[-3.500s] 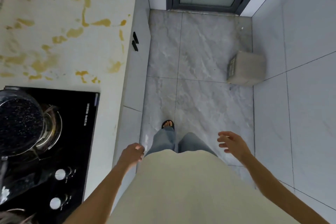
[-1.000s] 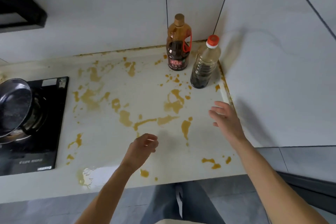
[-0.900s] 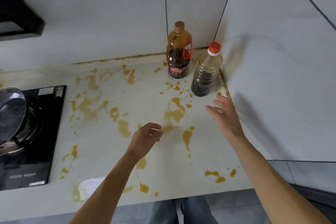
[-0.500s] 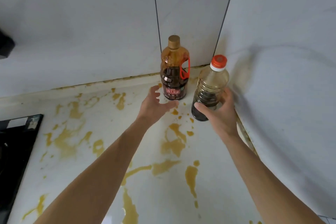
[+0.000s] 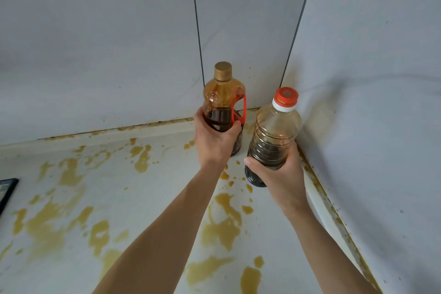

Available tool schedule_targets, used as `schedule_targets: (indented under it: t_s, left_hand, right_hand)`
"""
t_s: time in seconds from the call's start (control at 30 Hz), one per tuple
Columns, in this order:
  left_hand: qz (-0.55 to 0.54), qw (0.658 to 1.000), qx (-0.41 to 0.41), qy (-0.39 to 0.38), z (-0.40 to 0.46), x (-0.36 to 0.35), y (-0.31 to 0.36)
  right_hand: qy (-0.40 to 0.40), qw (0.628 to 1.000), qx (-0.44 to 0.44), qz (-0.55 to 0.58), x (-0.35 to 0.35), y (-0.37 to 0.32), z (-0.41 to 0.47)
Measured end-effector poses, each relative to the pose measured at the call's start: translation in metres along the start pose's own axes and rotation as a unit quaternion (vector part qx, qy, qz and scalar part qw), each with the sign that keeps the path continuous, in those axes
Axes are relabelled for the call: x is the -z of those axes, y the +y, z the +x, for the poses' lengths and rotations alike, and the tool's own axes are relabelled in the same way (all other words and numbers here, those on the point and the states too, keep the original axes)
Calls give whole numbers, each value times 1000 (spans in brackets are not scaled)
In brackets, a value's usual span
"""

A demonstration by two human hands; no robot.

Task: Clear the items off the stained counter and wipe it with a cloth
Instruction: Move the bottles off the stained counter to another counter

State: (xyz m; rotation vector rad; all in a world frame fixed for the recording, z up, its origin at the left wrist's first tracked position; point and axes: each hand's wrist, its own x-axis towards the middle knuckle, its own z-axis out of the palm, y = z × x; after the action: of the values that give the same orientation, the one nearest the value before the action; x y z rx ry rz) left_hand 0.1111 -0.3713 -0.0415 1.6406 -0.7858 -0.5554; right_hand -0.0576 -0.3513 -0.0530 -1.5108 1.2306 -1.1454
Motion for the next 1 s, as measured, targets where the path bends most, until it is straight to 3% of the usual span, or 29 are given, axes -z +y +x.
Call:
schedule_targets:
  t_s: [0.47,0.7,1.0]
  left_hand:
    - [84,996,2,-19,-28,62,45]
    - [109,993,31,-37,-78,141,83]
    - [140,982,122,-43,-200,237,84]
  right_hand:
    - [8,997,-59,-43,17,-49,-16]
    - [-52,989,-99,-95,53,-99,-52]
    - [-142,971,-152,-121,94,-144,-134]
